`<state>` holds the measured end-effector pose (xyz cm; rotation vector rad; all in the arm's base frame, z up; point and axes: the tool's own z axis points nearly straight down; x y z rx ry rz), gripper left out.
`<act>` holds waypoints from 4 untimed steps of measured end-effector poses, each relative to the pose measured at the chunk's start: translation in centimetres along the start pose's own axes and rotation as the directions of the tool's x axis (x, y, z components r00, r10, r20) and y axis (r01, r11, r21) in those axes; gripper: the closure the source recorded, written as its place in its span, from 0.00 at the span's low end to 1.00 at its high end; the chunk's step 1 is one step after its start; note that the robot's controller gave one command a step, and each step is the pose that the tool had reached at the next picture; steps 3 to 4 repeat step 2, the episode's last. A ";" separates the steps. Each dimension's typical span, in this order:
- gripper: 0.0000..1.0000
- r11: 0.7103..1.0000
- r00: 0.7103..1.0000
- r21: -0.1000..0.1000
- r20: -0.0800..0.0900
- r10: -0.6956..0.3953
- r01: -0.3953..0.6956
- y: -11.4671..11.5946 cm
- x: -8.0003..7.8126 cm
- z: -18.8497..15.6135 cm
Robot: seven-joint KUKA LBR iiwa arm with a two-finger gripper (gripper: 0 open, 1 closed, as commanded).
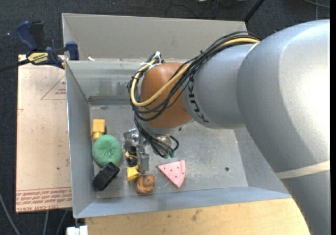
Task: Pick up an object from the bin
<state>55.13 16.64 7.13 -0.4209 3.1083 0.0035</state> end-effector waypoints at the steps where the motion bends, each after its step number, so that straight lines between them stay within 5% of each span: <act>1: 1.00 1.000 1.000 0.000 -0.005 0.000 0.000 0.0 0.1 -0.4; 4: 1.00 1.000 1.000 0.000 -0.008 0.000 0.000 0.0 0.2 -1.9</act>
Offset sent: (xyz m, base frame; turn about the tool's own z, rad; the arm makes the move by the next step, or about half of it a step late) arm -0.0001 0.0001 0.0131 0.0000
